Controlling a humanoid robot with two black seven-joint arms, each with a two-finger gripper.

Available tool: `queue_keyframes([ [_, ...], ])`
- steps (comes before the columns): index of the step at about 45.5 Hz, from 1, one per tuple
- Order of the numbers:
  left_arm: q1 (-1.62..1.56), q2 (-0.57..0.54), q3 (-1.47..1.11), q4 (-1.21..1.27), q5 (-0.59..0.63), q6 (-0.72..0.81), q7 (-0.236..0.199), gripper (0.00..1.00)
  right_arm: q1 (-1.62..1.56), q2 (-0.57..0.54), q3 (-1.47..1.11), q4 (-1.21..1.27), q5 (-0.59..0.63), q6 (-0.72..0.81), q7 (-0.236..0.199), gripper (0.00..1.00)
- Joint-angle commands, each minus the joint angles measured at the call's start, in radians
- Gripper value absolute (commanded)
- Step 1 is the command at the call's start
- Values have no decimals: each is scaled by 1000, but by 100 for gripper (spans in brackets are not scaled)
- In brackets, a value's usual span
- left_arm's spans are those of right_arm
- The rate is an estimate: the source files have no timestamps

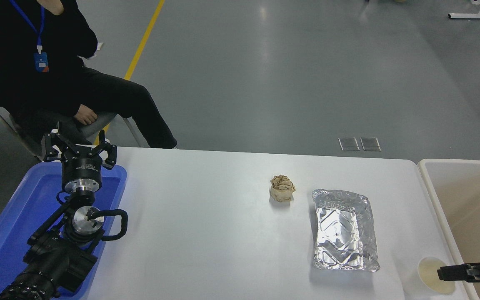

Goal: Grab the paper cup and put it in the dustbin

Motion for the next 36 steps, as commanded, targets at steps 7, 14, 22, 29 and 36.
queue_keyframes([
  [7,0,0,0,0,0,1,0,99,-37,22,6,-8,0,-31,18,64],
  [14,0,0,0,0,0,1,0,99,-39,35,6,-8,0,-31,18,40],
  [22,0,0,0,0,0,0,0,99,-40,36,4,-8,-1,-29,12,0],
  [29,0,0,0,0,0,0,0,99,-39,35,1,-7,-1,-27,9,0],
  [36,0,0,0,0,0,0,0,99,-36,22,3,-1,2,-27,12,0],
])
